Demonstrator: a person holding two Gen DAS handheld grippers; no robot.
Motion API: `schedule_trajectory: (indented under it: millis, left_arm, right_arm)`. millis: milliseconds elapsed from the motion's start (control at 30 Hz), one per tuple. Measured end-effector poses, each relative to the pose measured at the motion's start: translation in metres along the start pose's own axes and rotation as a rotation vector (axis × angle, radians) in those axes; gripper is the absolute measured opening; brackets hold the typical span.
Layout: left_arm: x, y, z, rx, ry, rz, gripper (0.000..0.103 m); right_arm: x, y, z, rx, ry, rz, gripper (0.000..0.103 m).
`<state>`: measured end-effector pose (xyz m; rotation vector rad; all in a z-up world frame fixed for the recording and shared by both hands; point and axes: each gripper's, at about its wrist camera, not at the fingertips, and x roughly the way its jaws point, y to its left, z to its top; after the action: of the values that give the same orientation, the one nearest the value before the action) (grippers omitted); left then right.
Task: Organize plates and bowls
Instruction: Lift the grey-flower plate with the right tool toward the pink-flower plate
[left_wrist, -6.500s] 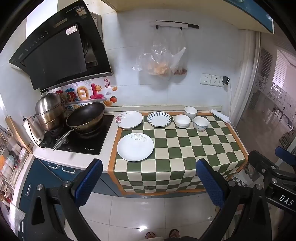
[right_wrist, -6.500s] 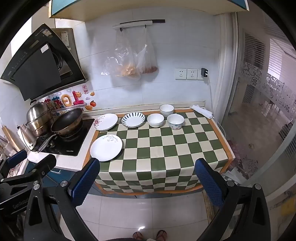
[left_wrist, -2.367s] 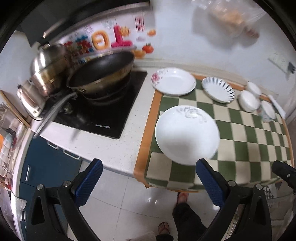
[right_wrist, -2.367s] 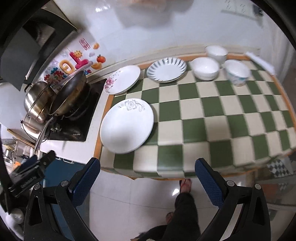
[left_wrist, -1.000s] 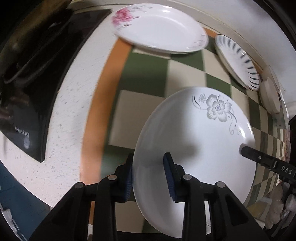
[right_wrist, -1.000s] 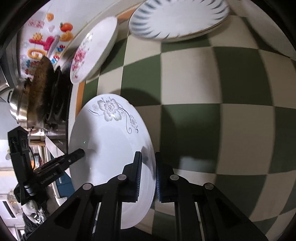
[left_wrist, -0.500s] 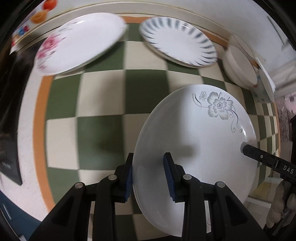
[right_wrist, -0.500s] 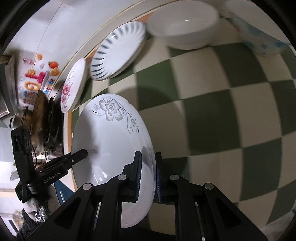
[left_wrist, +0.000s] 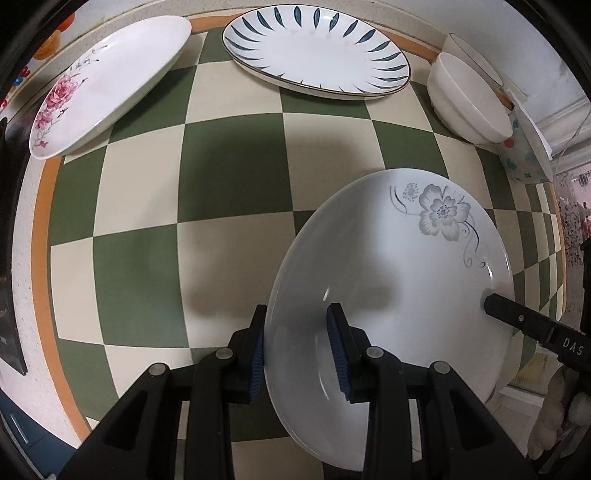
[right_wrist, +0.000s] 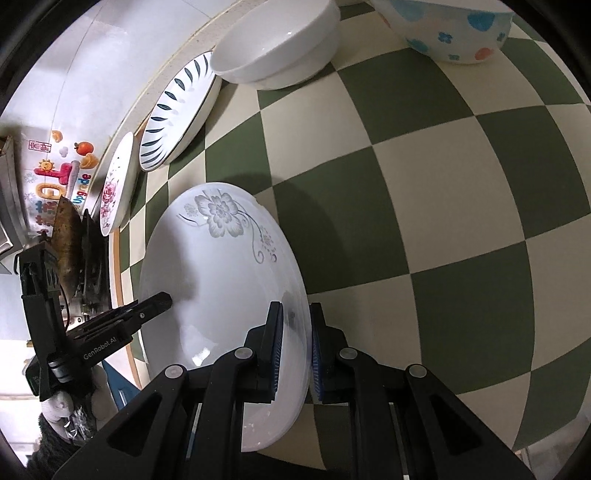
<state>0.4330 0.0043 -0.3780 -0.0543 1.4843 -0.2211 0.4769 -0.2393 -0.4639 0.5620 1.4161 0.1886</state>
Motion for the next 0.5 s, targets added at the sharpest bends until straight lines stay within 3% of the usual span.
schedule_trajectory:
  millis: [400,500]
  left_arm:
    - [-0.003,0.004,0.0,0.006,-0.005,0.029,0.031]
    - [-0.027,0.017,0.0,-0.019,-0.048,0.026,0.031]
  right_arm:
    - [0.008,0.001,0.007,0.003,0.045,0.015,0.015]
    - [-0.012,-0.005,0.011,0.034,-0.013,0.039,0.015]
